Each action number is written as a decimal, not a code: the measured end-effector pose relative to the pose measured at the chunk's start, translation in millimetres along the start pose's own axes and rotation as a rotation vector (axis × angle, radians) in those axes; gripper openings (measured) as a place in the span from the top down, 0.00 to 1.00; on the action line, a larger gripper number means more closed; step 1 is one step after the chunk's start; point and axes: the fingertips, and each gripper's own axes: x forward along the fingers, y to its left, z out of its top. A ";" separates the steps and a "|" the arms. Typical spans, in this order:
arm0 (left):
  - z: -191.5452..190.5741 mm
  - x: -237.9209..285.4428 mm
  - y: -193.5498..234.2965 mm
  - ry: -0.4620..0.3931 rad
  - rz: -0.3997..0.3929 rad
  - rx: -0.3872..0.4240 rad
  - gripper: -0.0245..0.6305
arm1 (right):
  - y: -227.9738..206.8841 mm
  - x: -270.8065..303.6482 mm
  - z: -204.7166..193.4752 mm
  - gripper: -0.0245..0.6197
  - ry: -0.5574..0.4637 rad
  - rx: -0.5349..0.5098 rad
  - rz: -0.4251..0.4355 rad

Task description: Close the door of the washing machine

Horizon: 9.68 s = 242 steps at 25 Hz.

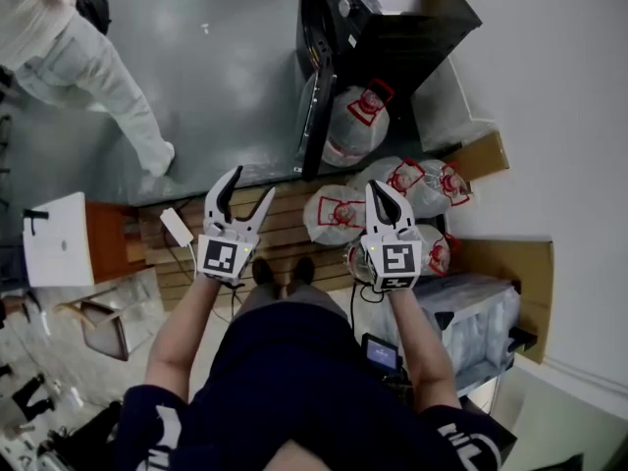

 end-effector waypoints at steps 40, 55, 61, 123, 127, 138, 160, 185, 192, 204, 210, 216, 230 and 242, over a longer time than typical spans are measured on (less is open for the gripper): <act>-257.2 161.8 -94.0 0.447 -0.024 0.118 0.48 | -38.0 -25.9 -106.6 0.93 0.186 0.065 -0.044; -303.7 189.4 -83.3 0.512 0.114 0.139 0.59 | -45.4 -27.6 -140.3 0.93 0.238 0.080 -0.043; -310.4 196.3 -78.6 0.526 0.173 0.140 0.65 | -48.3 -25.6 -149.7 0.93 0.251 0.087 -0.042; -335.2 183.7 225.7 0.637 -0.055 0.135 0.80 | 106.2 174.6 -32.5 0.93 0.174 0.124 0.159; -339.2 194.8 260.5 0.664 -0.112 0.135 0.80 | 125.5 210.7 6.7 0.93 0.156 0.145 0.129; -342.7 223.3 325.6 0.741 -0.114 0.145 0.77 | 114.1 260.2 54.9 0.93 0.162 0.137 0.149; -347.3 298.6 422.4 0.856 -0.210 0.228 0.74 | 57.1 340.2 43.2 0.93 0.220 0.127 0.284; -350.4 465.2 527.1 0.846 -0.642 0.354 0.74 | 91.2 564.1 153.4 0.93 0.295 0.282 -0.016; -345.4 513.7 539.0 0.861 -0.718 0.423 0.73 | 82.0 584.8 162.1 0.93 0.322 0.314 -0.030; -339.6 603.9 541.3 0.927 -0.805 0.524 0.73 | 4.8 619.7 138.1 0.93 0.343 0.414 -0.039; -344.0 642.6 531.5 0.946 -0.815 0.572 0.72 | -21.9 616.2 118.3 0.93 0.347 0.436 -0.041; -334.8 707.0 532.4 0.915 -0.885 0.657 0.72 | -48.4 633.8 118.4 0.93 0.350 0.449 -0.104; -327.0 790.1 501.2 0.795 -1.069 0.735 0.72 | -79.5 709.6 130.6 0.93 0.348 0.542 -0.366; -320.4 797.1 499.2 0.747 -1.154 0.724 0.73 | -95.9 765.1 144.1 0.93 0.332 0.631 -0.560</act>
